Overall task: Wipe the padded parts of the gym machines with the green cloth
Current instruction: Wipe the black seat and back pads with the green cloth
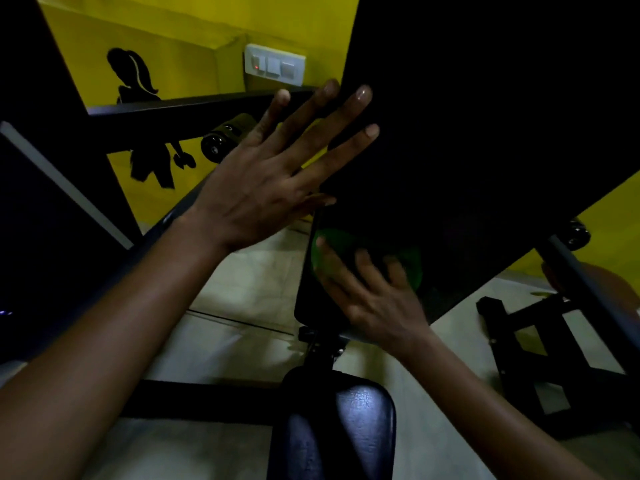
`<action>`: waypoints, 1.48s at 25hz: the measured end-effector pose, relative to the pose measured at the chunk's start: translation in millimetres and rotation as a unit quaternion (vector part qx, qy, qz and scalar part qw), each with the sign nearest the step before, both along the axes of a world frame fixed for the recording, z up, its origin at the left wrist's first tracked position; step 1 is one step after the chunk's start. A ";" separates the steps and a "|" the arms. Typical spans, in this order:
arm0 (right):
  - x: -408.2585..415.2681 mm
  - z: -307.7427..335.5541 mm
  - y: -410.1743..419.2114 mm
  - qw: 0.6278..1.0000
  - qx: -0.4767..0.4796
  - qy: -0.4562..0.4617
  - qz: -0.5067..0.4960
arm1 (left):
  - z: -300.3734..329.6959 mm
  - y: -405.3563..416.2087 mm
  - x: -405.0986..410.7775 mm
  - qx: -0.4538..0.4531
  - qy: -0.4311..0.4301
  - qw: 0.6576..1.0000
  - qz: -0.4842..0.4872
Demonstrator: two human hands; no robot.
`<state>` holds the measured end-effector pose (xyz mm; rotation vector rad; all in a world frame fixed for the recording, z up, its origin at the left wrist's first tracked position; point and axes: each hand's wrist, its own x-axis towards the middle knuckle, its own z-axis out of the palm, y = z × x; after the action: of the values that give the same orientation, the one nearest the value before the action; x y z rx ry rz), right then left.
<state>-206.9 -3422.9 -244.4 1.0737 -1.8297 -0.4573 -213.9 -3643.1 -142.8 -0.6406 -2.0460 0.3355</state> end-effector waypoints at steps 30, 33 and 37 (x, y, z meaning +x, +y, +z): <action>-20.1 -64.7 9.1 0.994 0.092 0.017 0.054 | -51.5 25.5 1.1 -0.023 -0.037 0.998 -0.039; -21.6 -86.0 10.2 0.984 0.175 0.015 0.024 | -53.0 25.6 1.7 -0.036 -0.018 0.999 -0.017; -7.8 -57.9 22.6 0.998 0.025 -0.037 0.033 | -54.6 29.0 -0.6 -0.037 -0.003 0.999 -0.021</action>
<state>-214.7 -3400.3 -302.3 1.1951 -1.8507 -0.4308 -214.5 -3614.1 -197.4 -0.7295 -2.0301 0.3862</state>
